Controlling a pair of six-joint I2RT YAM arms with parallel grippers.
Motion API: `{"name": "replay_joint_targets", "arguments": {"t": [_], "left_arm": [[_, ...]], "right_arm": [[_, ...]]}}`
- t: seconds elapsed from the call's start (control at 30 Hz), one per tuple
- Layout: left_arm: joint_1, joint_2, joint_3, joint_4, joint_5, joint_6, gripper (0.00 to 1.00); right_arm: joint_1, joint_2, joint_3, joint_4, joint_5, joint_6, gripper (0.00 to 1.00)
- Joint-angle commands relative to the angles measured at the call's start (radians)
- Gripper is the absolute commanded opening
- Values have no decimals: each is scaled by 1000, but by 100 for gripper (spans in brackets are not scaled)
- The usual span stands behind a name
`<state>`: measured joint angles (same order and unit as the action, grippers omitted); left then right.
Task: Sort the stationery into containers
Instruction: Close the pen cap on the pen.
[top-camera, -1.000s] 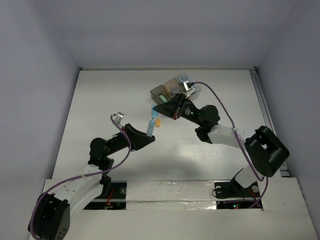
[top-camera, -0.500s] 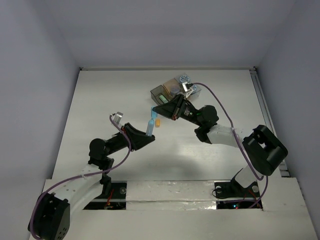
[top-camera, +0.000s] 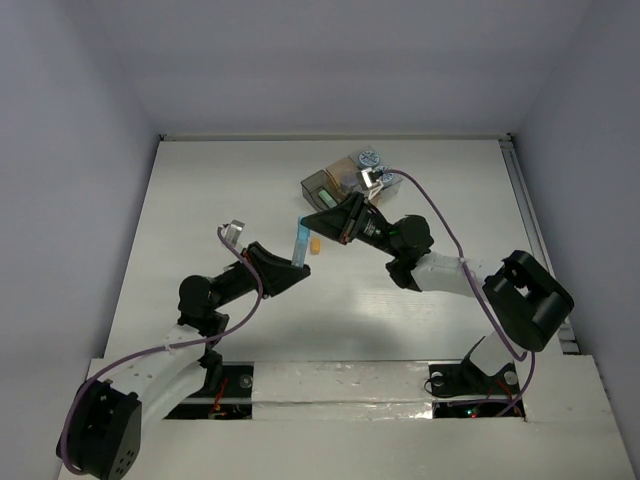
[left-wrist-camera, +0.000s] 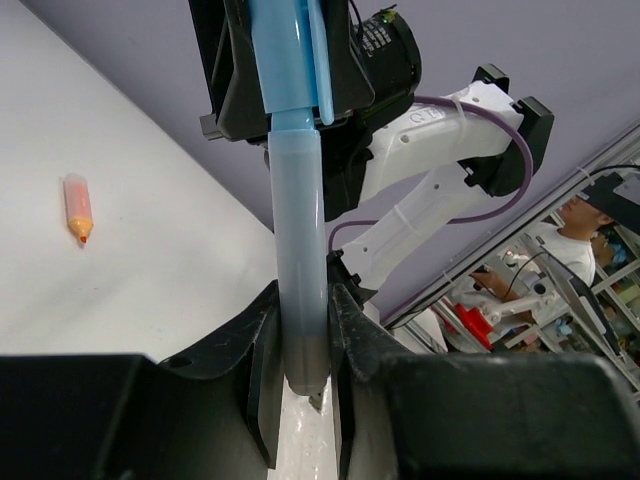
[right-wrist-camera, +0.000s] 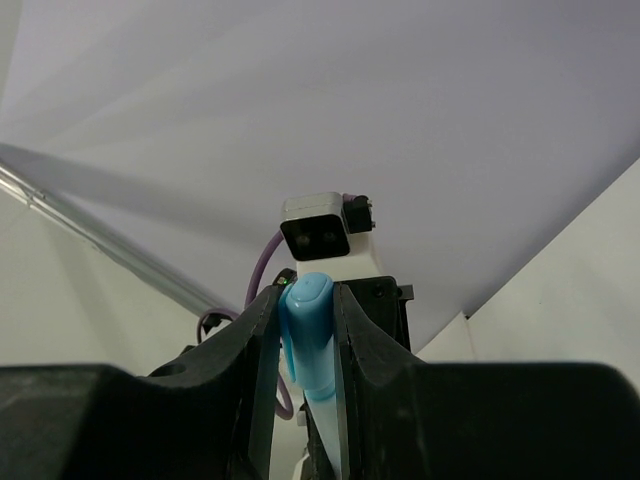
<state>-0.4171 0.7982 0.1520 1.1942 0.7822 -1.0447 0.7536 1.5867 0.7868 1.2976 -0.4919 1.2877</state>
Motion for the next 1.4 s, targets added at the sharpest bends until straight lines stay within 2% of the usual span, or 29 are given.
{"name": "replay_joint_targets", "arguments": {"t": [0.0, 0.27, 0.73, 0.93, 1.07, 1.17, 1.37], "left_arm": [[3, -8, 66, 151, -35, -9, 0], [3, 32, 95, 309, -47, -75, 0], [3, -1, 169, 259, -32, -60, 0], [3, -53, 204, 135, -29, -14, 0], [3, -60, 225, 105, -31, 5, 0], [3, -41, 248, 107, -29, 6, 0], [3, -10, 314, 101, -34, 17, 0]], "right_arm": [[32, 2, -27, 420, -8, -48, 0], [70, -7, -11, 419, -27, -93, 0], [89, -16, -110, 402, -56, -39, 0], [89, -80, -155, 149, -94, -117, 0], [110, -155, -158, -152, -82, -237, 0], [147, -197, -152, -295, -54, -339, 0], [208, -189, -153, -394, -28, -389, 0]]}}
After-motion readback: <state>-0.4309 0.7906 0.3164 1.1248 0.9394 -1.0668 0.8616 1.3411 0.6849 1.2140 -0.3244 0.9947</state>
